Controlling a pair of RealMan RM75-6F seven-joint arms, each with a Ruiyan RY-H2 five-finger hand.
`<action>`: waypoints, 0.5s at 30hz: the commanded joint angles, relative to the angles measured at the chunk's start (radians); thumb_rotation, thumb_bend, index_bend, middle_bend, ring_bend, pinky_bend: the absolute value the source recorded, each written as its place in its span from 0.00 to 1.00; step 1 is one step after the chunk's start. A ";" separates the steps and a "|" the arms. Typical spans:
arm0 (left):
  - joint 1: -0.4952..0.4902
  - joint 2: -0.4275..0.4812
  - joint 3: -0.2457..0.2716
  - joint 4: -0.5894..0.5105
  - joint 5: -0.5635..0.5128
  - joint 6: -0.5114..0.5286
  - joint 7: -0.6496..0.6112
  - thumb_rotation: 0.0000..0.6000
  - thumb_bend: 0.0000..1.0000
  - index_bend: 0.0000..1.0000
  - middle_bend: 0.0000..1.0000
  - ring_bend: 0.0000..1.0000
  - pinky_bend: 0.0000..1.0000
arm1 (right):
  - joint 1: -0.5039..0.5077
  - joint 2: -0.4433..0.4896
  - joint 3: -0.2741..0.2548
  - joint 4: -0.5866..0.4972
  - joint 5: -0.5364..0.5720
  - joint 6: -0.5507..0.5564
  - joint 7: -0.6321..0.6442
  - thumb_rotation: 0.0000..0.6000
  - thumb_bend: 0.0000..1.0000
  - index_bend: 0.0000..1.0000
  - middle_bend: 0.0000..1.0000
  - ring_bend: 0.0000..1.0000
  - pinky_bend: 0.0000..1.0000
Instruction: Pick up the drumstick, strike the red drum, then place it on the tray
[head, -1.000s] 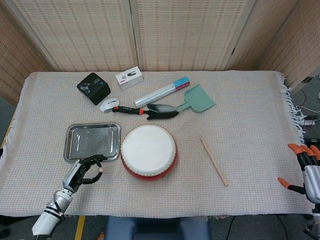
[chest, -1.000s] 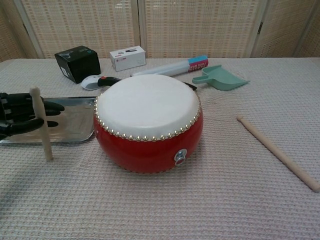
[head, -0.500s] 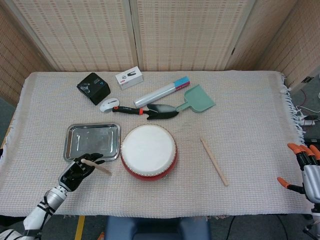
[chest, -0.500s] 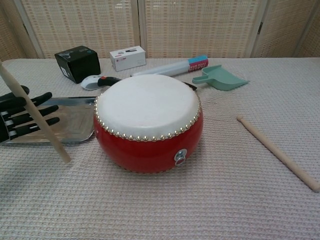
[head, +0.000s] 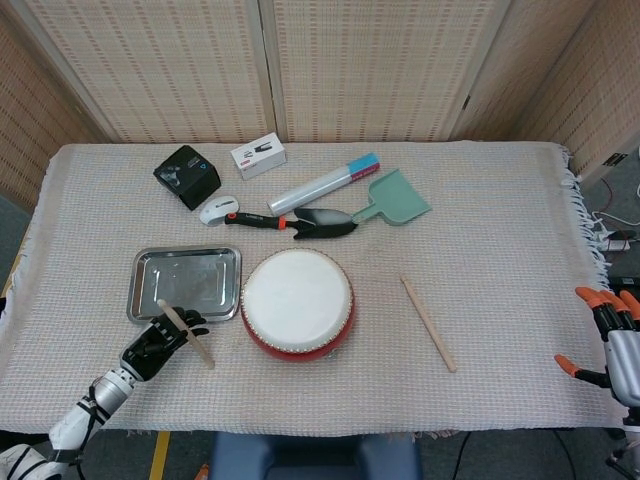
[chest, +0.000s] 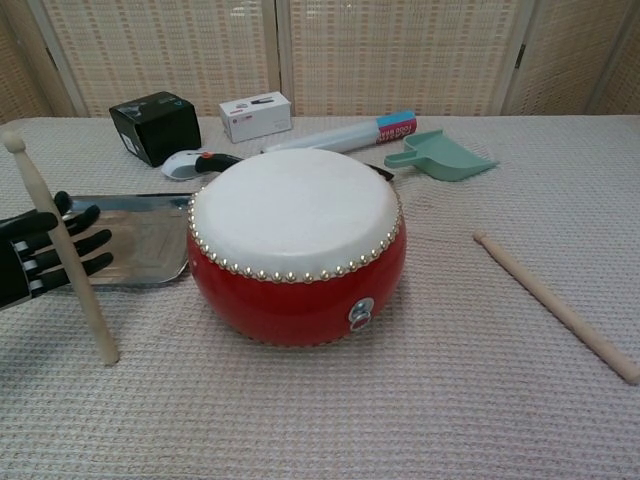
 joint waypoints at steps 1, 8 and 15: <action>0.014 -0.017 -0.012 -0.021 -0.048 0.020 0.098 1.00 0.38 0.50 0.48 0.41 0.42 | 0.000 0.000 0.000 0.000 0.000 0.000 -0.001 1.00 0.10 0.14 0.13 0.00 0.04; 0.017 -0.018 -0.026 -0.048 -0.086 0.026 0.121 1.00 0.38 0.50 0.50 0.43 0.43 | -0.002 0.002 0.001 -0.001 0.001 0.003 0.000 1.00 0.10 0.14 0.13 0.00 0.04; 0.022 -0.017 -0.013 -0.046 -0.059 0.061 0.142 1.00 0.38 0.50 0.50 0.43 0.42 | -0.003 0.002 0.000 0.000 0.001 0.003 0.001 1.00 0.10 0.14 0.13 0.00 0.04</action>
